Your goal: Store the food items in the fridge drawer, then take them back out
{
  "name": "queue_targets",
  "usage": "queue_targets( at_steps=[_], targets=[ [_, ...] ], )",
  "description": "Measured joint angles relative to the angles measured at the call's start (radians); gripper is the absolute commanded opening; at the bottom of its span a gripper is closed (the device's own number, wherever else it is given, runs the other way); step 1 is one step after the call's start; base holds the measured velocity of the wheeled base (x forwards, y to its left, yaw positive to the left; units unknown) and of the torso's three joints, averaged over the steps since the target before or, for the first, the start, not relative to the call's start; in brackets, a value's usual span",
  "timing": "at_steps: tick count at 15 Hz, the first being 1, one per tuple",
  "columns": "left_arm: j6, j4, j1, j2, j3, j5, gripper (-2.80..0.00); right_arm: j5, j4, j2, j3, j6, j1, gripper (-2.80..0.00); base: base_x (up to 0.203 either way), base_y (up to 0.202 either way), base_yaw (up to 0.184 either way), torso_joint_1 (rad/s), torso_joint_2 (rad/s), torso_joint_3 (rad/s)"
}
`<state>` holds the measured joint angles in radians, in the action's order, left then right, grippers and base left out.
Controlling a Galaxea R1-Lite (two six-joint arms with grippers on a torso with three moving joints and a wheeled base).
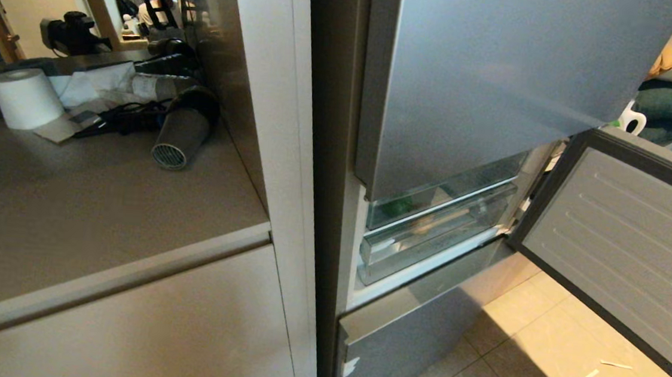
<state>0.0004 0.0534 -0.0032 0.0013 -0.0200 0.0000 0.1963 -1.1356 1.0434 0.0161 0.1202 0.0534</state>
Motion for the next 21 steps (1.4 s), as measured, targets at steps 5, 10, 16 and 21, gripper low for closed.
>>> queue_targets(
  at_steps=[5,10,16,21],
  targets=[
    [0.000,0.000,0.000,0.000,0.000,0.000,-2.80,-0.009,0.593,-0.463,0.000,0.077,-0.003,-2.80,0.000,0.000,0.000,0.000,0.00,0.000],
    [0.000,0.000,0.000,0.000,0.000,0.001,-2.80,-0.171,1.092,-0.852,0.005,0.058,-0.034,-2.80,0.000,0.000,0.000,0.000,0.00,0.000],
    [0.000,0.000,0.000,0.000,0.000,0.001,-2.80,-0.225,1.148,-1.030,-0.007,-0.072,-0.046,-2.80,0.000,0.000,0.000,0.000,0.00,0.000],
    [0.000,0.000,0.000,0.000,0.000,0.001,-2.80,-0.224,1.144,-1.044,-0.010,-0.087,-0.046,-2.80,0.000,0.000,0.000,0.000,0.00,0.000]
  ],
)
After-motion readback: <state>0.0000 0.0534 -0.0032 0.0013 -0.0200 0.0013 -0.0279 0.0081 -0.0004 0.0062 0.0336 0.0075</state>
